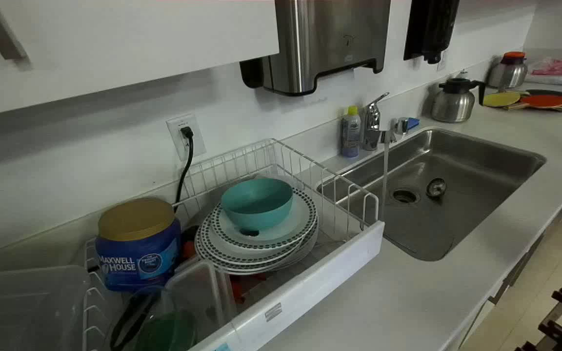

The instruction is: Close the tap and put the stopper on the opening

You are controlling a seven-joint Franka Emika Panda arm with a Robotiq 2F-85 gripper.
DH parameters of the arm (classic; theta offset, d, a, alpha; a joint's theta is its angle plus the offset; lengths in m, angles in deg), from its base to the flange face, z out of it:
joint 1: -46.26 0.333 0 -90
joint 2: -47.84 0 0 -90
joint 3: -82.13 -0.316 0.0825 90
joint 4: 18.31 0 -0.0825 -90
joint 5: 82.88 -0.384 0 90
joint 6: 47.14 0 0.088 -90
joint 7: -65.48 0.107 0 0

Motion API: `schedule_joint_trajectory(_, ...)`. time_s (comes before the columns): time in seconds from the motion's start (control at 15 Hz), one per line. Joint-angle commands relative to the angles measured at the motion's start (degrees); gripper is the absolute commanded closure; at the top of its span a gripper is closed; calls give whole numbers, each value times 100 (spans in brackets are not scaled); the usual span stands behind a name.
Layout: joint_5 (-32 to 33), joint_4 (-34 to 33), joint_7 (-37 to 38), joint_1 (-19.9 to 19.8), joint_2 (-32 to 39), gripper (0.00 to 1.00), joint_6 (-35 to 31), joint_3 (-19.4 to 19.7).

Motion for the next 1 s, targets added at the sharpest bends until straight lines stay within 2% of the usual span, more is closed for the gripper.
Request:
schedule_joint_trajectory(0.0, -44, -12, -31, -49, 12, 0, 12, -46)
schedule_joint_trajectory(0.27, -44, -12, -31, -49, 12, 0, 13, -46)
schedule_joint_trajectory(0.47, -95, -169, 42, 58, 147, 0, -270, -120)
schedule_joint_trajectory(0.67, -120, -491, 326, 141, 545, 0, -999, -304)
schedule_joint_trajectory(0.8, -195, -854, 460, 215, 938, 0, -1237, -376)
schedule_joint_trajectory(0.93, -323, -1304, 431, 330, 1374, 0, -1185, -412)
